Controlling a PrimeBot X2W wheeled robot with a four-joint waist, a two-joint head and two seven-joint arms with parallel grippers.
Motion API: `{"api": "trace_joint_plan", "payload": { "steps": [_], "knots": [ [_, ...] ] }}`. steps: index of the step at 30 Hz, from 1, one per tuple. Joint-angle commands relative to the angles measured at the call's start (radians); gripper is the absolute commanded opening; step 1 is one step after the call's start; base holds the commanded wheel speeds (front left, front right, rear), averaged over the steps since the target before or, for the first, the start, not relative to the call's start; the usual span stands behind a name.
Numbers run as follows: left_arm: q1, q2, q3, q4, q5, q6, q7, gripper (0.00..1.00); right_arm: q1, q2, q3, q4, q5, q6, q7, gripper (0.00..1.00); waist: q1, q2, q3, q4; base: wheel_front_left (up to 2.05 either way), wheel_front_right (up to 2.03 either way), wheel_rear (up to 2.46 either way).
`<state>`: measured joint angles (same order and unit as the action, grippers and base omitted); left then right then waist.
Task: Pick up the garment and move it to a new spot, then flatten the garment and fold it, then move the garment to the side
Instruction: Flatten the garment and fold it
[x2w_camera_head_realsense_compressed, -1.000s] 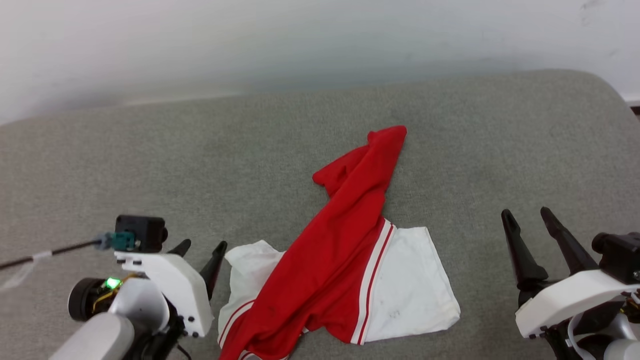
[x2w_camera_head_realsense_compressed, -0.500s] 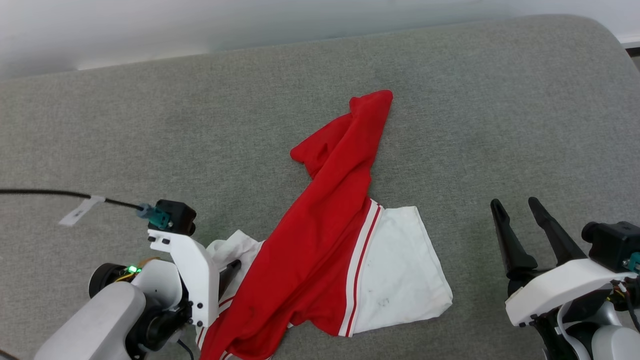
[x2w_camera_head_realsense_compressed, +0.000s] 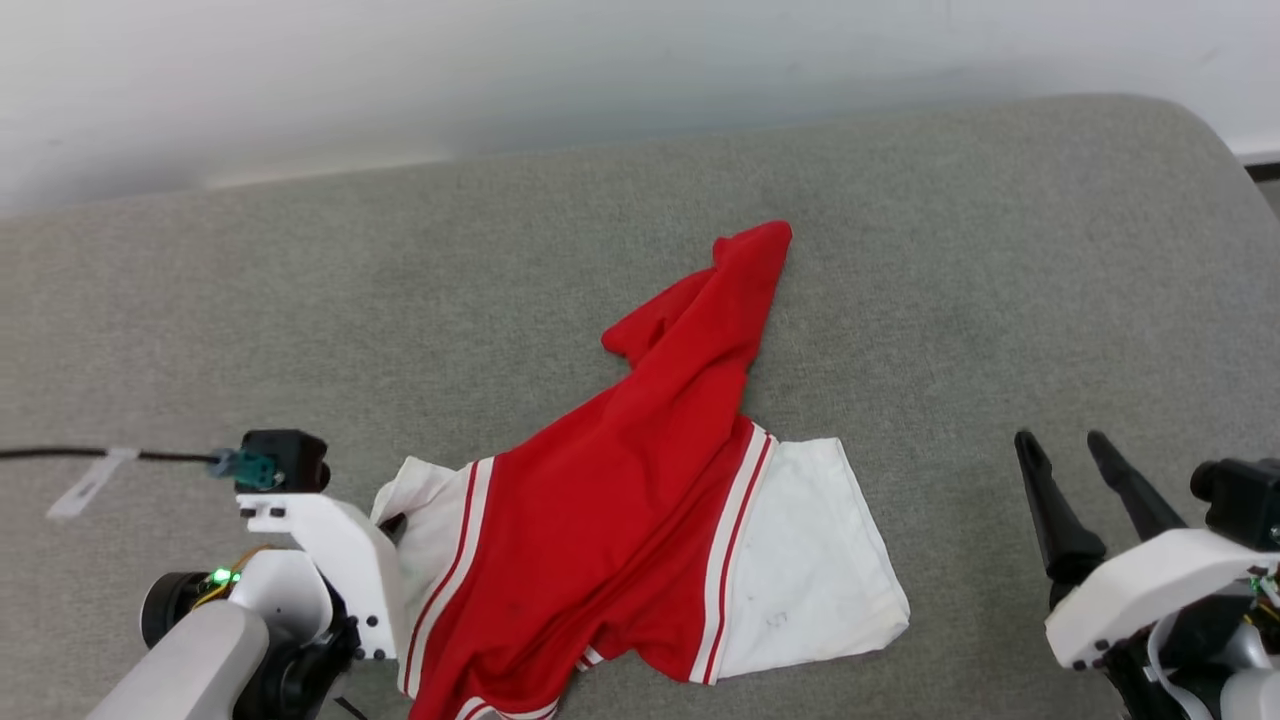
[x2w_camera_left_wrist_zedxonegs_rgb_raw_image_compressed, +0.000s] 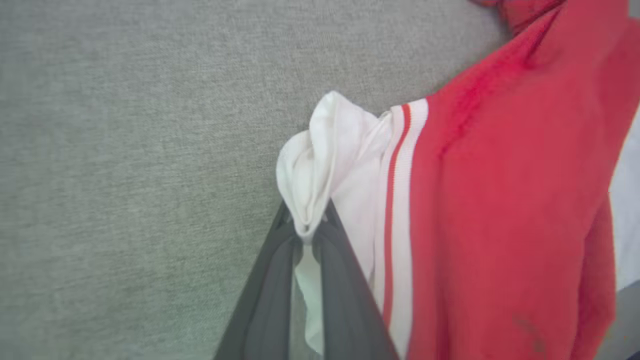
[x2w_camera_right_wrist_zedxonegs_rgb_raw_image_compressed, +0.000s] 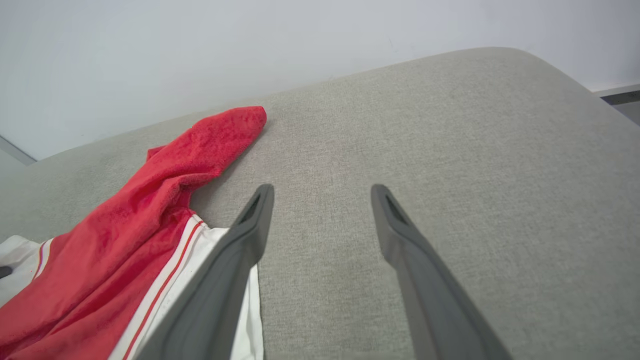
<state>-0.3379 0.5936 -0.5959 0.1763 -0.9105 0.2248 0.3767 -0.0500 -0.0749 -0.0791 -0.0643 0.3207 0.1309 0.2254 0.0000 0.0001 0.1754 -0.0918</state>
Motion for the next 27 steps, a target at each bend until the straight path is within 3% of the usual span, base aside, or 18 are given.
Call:
{"api": "trace_joint_plan", "payload": {
  "steps": [1,9,14,21,26,27],
  "knots": [
    [0.021,-0.002,0.009,-0.017,-0.005,0.009,-0.018,0.0,0.019,-0.007,-0.005,0.006,0.006,0.0,0.011,1.0,0.0,-0.0001,-0.026,0.013,0.0,0.0,0.0],
    [0.124,0.052,0.075,-0.206,0.011,0.101,-0.108,0.0,0.064,-0.051,-0.044,0.061,0.052,0.0,0.259,1.0,0.0,-0.0001,-0.084,0.06,0.0,0.0,0.0],
    [0.153,0.063,0.082,-0.31,0.029,0.146,-0.118,0.0,0.062,-0.081,0.015,0.085,0.094,0.0,0.441,1.0,0.0,-0.0001,-0.074,0.1,0.0,0.0,0.0],
    [0.128,0.04,0.064,-0.358,0.045,0.157,-0.117,0.0,-0.002,-0.101,0.147,0.15,0.122,0.0,0.533,1.0,0.0,-0.0001,-0.02,0.14,0.0,0.0,0.0],
    [0.109,0.028,0.059,-0.344,0.044,0.146,-0.125,0.0,-0.035,-0.098,0.238,0.264,0.133,0.0,0.561,1.0,0.0,-0.0001,0.009,0.151,0.0,0.0,0.0],
    [0.106,0.025,0.059,-0.341,0.043,0.144,-0.127,0.0,-0.035,-0.096,0.26,0.285,0.139,0.0,0.569,0.69,0.0,-0.0001,0.011,0.152,0.0,0.0,0.0]
  ]
}}
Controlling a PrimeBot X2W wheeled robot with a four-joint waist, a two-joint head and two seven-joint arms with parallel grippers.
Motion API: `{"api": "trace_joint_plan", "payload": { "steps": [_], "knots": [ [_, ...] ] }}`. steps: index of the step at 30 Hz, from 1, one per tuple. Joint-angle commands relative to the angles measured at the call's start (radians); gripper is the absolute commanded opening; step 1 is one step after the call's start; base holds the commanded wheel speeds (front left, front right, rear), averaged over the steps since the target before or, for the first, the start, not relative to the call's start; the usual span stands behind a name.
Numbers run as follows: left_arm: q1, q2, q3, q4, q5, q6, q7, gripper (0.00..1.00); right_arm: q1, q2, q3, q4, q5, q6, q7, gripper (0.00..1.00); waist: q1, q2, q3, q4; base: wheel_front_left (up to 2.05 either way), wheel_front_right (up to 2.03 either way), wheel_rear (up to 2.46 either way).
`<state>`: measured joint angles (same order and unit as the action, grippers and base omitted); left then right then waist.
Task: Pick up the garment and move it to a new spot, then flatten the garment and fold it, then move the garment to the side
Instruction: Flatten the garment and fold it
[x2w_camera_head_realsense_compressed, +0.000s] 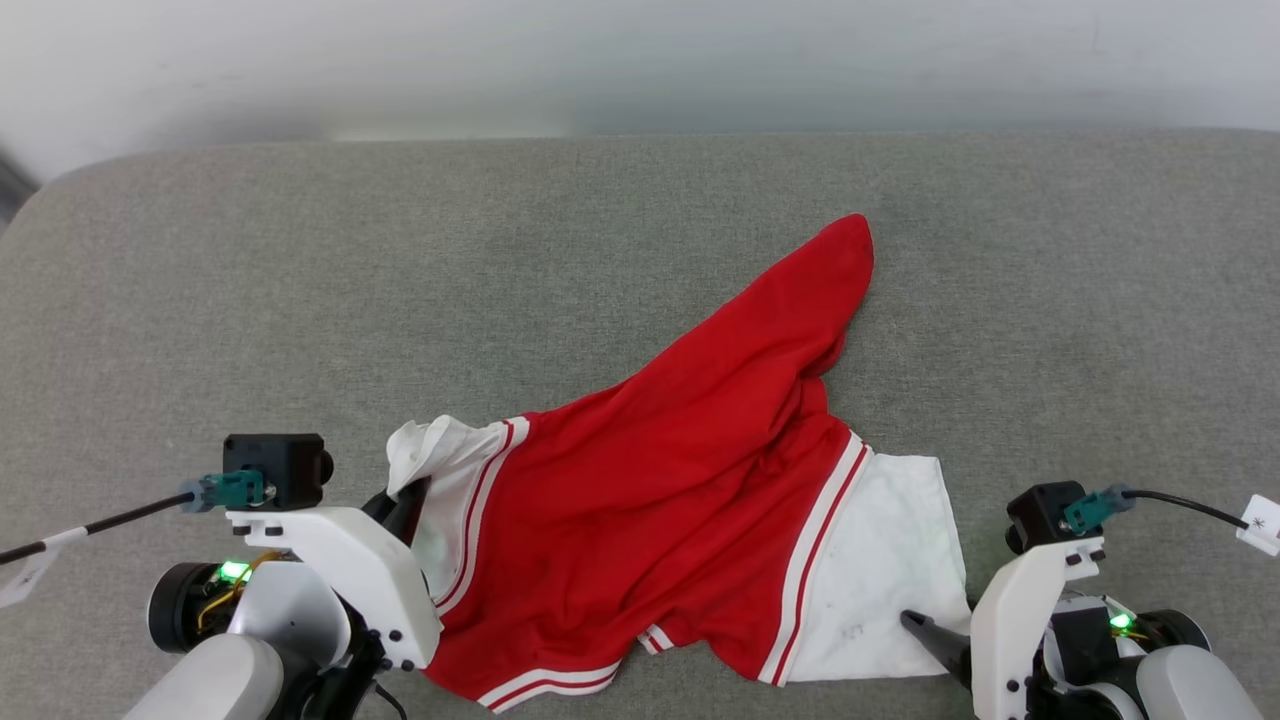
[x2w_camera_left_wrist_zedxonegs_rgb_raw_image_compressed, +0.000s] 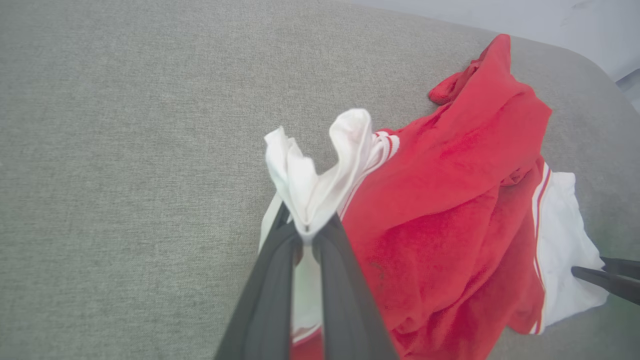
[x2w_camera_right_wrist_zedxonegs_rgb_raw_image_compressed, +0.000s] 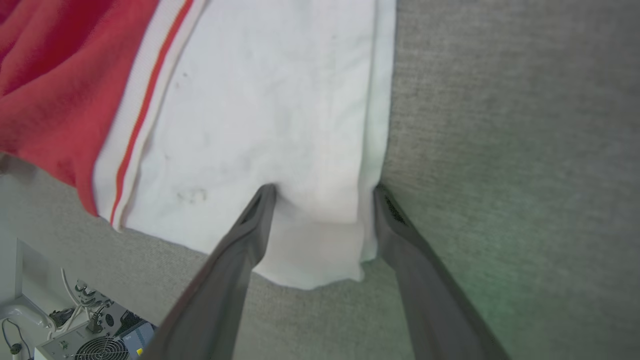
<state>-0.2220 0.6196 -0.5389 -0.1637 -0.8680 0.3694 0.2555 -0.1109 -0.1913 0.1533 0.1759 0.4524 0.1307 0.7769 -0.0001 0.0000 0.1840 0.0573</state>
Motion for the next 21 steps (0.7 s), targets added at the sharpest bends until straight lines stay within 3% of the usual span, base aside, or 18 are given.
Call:
{"api": "trace_joint_plan", "payload": {
  "steps": [1,2,8,13,21],
  "knots": [
    [-0.012,-0.002,0.003,0.004,-0.001,-0.004,-0.007,0.0,0.025,0.025,0.045,0.059,0.016,0.0,0.023,0.18,0.0001,0.0,0.004,0.003,0.0,0.0,0.0],
    [-0.012,-0.003,0.004,0.009,-0.003,-0.005,-0.008,0.0,0.023,0.027,0.058,0.068,0.022,0.001,0.025,0.0,0.0001,0.0,0.004,0.003,0.0,0.0,0.0],
    [0.003,0.004,0.018,0.031,-0.011,-0.008,-0.023,0.0,-0.016,-0.005,0.058,0.055,0.03,0.001,-0.021,0.0,0.0001,0.0,-0.026,-0.014,0.0,0.0,0.0],
    [-0.02,0.023,0.046,0.037,0.003,-0.008,-0.052,0.0,-0.061,-0.036,-0.008,-0.013,0.009,0.0,-0.092,0.0,0.0001,0.0,-0.072,-0.036,0.0,0.0,0.0],
    [-0.201,0.016,0.077,0.101,-0.002,-0.071,-0.039,0.0,-0.212,-0.058,-0.132,-0.056,-0.032,0.0,-0.16,0.0,0.0001,0.0,-0.107,-0.072,0.0,0.0,0.0]
  ]
}}
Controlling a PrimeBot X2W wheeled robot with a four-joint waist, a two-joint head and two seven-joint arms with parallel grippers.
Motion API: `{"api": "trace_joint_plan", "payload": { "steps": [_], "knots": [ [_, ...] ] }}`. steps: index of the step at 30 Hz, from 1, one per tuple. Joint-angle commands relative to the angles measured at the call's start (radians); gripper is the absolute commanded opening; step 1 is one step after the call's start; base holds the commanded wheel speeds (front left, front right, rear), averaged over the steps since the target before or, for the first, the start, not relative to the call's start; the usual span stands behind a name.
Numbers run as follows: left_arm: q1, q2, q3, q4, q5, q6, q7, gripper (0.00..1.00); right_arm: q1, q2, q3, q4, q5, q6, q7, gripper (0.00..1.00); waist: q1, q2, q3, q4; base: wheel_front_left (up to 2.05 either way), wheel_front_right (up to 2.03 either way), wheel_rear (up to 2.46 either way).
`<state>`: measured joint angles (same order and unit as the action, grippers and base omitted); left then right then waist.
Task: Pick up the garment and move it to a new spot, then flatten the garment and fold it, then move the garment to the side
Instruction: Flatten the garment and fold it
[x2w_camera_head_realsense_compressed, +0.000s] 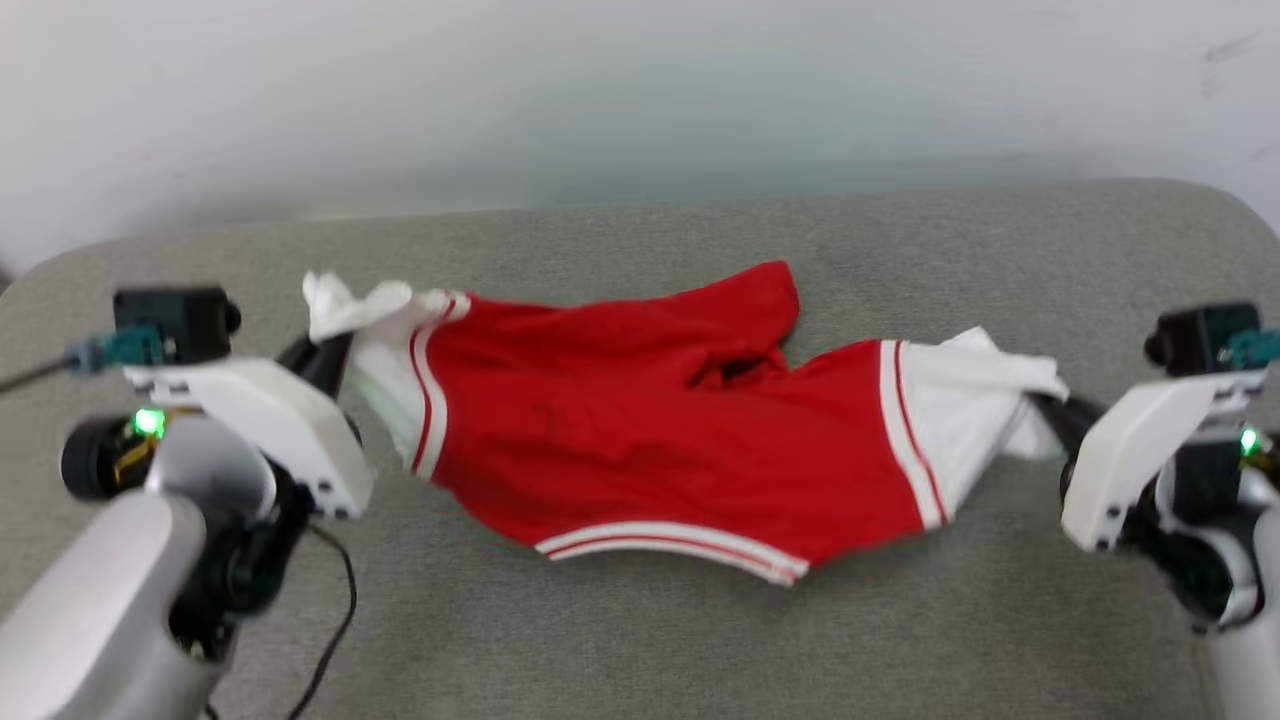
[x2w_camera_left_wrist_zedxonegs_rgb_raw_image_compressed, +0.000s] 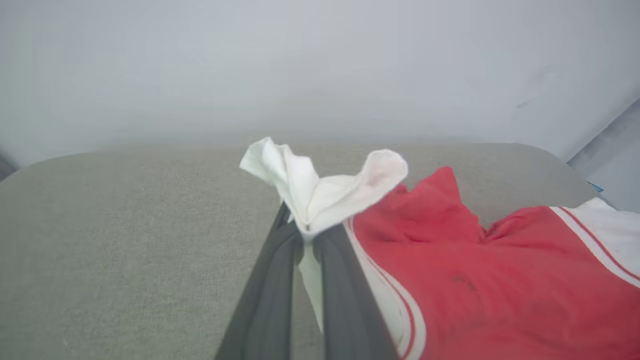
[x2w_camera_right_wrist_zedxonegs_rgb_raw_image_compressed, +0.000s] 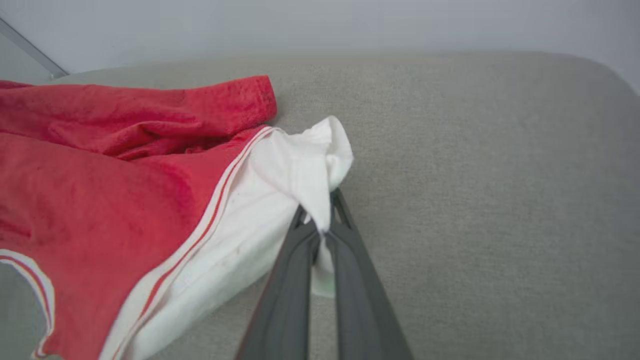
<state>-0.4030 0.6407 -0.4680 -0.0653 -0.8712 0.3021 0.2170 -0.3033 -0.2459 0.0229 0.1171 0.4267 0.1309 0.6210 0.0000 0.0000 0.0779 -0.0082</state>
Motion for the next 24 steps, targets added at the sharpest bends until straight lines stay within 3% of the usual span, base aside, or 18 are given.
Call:
{"api": "trace_joint_plan", "payload": {
  "steps": [1,15,24],
  "knots": [
    [-0.052,-0.012,0.007,0.024,-0.002,-0.016,0.006,0.0,-0.051,-0.007,-0.007,0.009,-0.011,0.0,-0.011,0.0,0.0,0.0,0.001,-0.011,0.0,0.0,0.0],
    [-0.669,-0.124,-0.007,0.389,0.112,-0.144,-0.032,0.0,-0.675,-0.025,-0.022,0.292,-0.037,0.0,-0.183,0.0,0.0,0.0,0.189,-0.05,0.0,0.0,0.0],
    [-1.035,-0.132,0.019,0.577,0.192,-0.2,-0.139,0.0,-1.082,-0.027,0.029,0.454,-0.058,0.0,-0.33,0.0,0.0,0.0,0.352,-0.079,0.0,0.0,0.0]
  ]
}}
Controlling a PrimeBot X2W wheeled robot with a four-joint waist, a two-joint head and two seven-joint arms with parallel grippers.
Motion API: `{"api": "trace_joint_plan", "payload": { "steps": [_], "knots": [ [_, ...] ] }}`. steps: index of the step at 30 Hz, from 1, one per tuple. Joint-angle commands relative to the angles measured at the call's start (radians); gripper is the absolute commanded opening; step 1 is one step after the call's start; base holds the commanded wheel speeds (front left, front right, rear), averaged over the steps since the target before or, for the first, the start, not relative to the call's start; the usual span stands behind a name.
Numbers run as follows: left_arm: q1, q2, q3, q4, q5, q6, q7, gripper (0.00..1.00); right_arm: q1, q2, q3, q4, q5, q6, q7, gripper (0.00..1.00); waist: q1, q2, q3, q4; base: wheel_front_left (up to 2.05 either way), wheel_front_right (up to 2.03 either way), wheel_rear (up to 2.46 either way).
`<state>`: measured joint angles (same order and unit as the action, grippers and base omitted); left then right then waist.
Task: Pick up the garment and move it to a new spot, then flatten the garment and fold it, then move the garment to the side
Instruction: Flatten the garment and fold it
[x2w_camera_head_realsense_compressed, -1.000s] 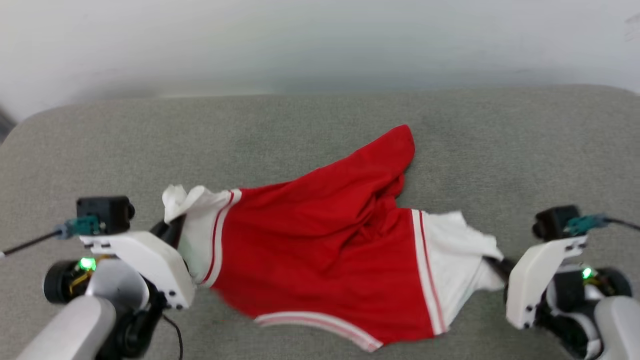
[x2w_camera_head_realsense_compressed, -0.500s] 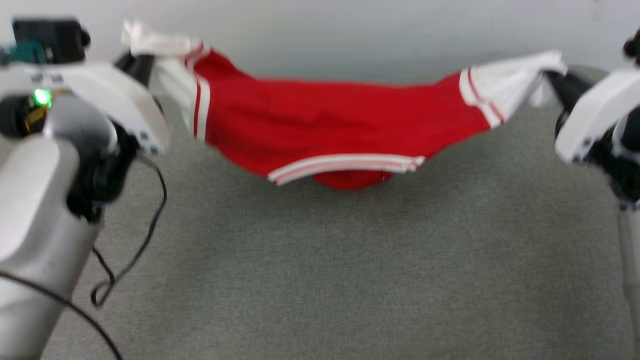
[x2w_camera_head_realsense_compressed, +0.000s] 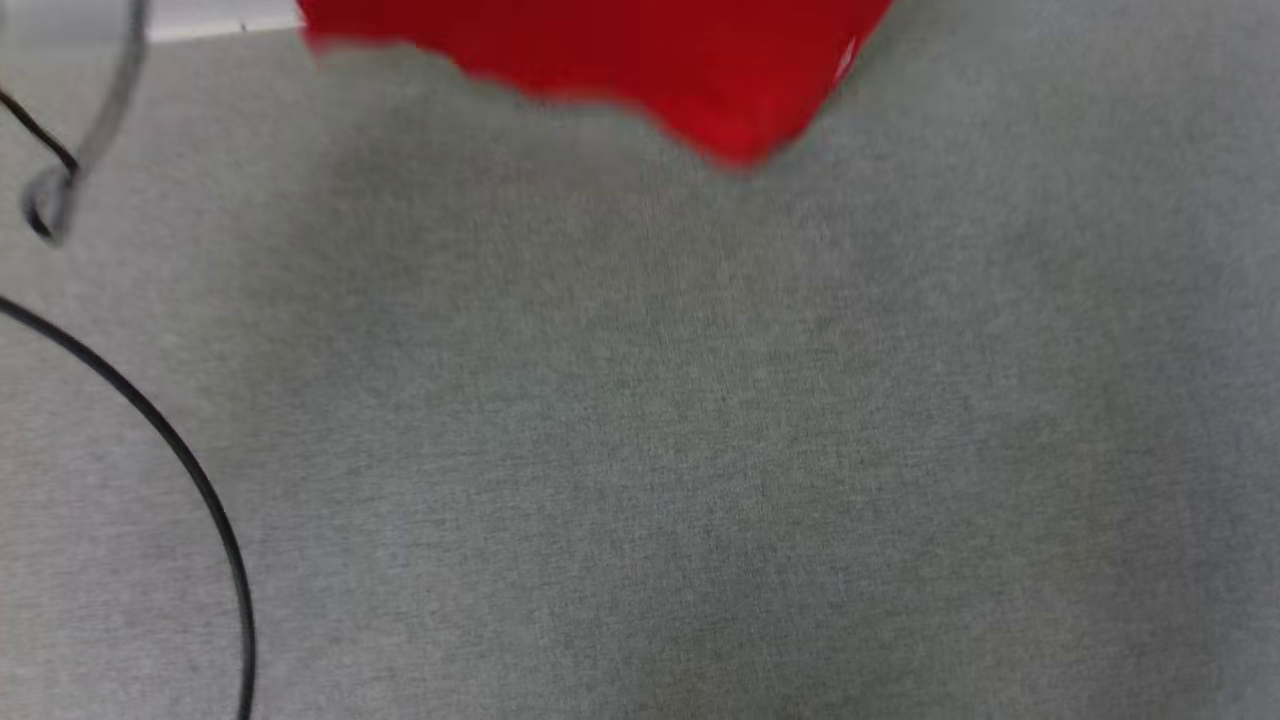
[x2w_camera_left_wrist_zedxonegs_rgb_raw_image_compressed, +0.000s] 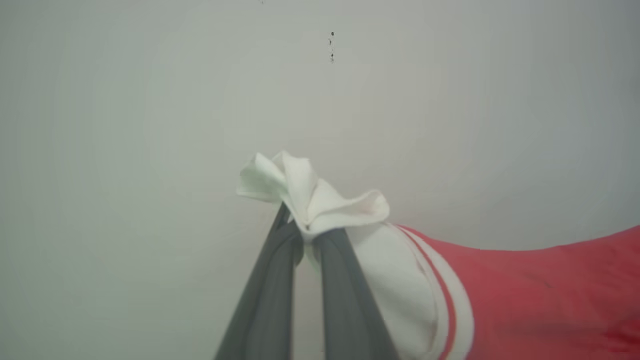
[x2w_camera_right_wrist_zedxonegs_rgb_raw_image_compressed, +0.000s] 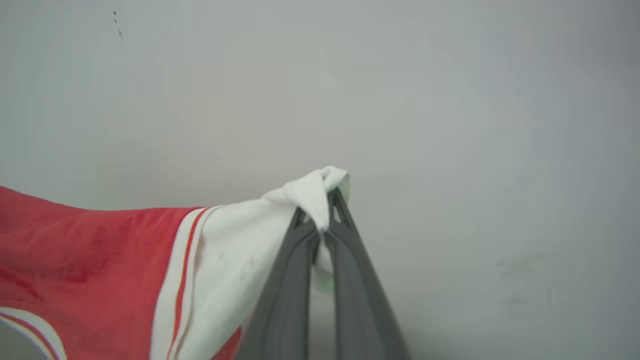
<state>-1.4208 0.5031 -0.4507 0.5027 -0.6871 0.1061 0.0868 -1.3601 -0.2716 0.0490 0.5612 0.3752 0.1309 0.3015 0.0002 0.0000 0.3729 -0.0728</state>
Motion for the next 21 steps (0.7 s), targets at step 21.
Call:
{"api": "trace_joint_plan", "payload": {
  "steps": [21],
  "knots": [
    [-0.003,-0.056,0.045,0.346,-0.067,-0.134,-0.206,0.0,-0.101,0.023,0.2,0.328,0.117,0.0,-0.195,0.0,-0.0002,0.0,0.201,0.017,0.0,0.0,0.0]
  ]
}}
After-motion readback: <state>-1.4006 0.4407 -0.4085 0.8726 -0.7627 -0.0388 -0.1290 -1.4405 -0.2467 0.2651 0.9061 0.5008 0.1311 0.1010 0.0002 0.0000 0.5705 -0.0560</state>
